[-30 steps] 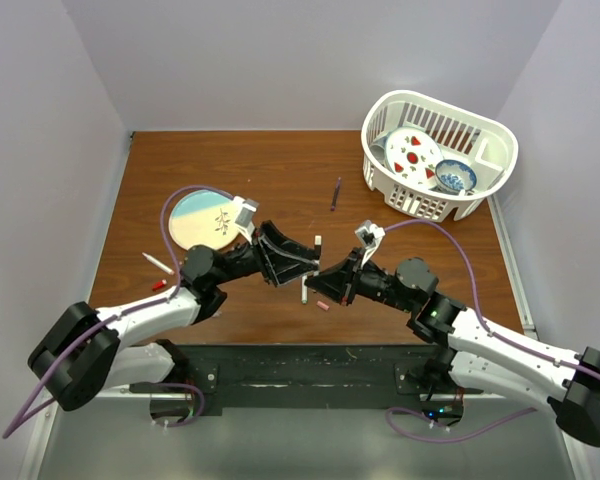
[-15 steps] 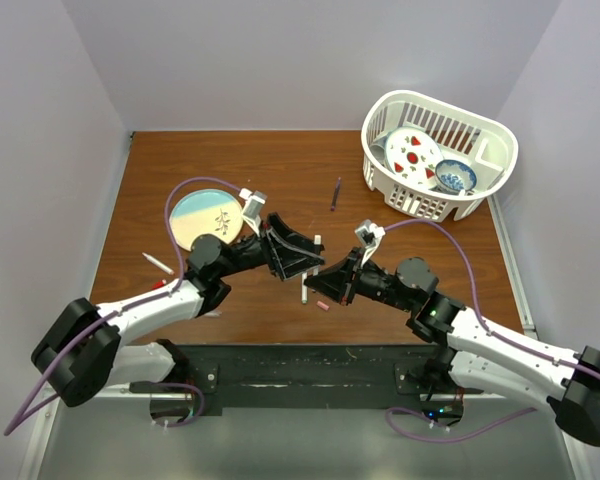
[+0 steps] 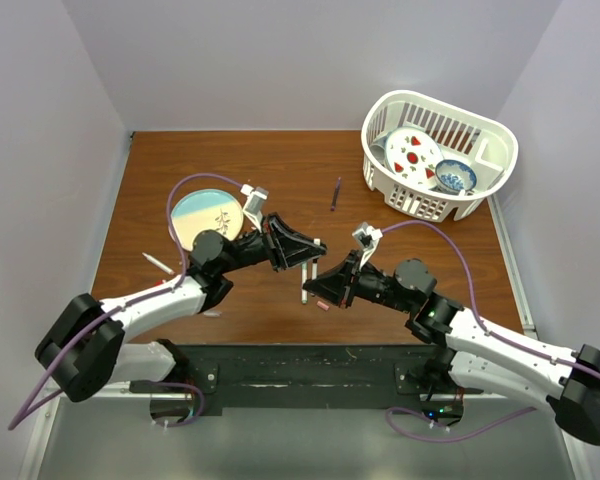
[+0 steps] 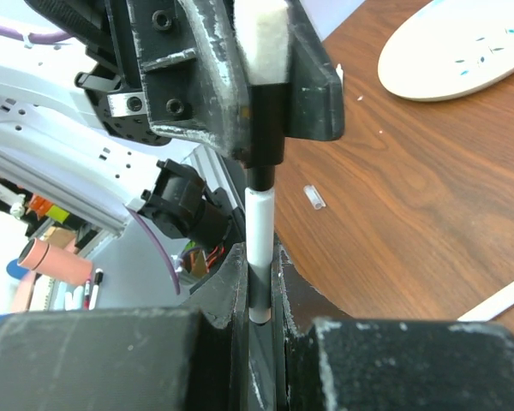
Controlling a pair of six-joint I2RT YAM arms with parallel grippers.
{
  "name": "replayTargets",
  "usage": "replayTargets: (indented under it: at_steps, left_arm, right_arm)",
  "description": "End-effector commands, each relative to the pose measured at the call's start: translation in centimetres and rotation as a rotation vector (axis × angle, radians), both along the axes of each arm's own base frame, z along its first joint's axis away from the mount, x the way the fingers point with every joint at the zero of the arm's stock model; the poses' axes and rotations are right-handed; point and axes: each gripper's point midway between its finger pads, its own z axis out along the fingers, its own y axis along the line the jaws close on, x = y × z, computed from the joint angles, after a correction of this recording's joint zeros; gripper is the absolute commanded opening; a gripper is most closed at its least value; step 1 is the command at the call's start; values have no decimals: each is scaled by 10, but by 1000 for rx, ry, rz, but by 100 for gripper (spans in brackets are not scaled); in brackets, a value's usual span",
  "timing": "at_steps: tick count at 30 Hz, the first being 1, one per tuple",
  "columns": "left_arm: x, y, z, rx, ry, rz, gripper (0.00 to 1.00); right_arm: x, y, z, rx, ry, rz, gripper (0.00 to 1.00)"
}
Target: Insert the pens into the pen caps
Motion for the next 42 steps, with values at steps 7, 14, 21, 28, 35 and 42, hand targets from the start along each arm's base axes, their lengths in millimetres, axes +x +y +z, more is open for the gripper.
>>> replayTargets:
  at_steps: [7,14,21,28,35,42]
  left_arm:
    - [-34,7,-3,-61,49,-154,0]
    - [-63,18,-25,-61,102,-209,0]
    - [-75,29,-46,-72,149,-206,0]
    - [-89,30,-68,-54,192,-247,0]
    - [-105,18,-84,-17,194,-287,0]
    - [-96,7,-88,11,289,-271,0]
  right_arm:
    - [32,-15,57,95,-70,-197,0]
    - [62,-25,104,130,-155,-360,0]
    - [82,-26,154,157,-249,-445,0]
    - [95,-22,196,164,-332,-476,0]
    - [128,-30,213,131,-352,-546,0]
    - [159,-43,186,11,-341,-655,0]
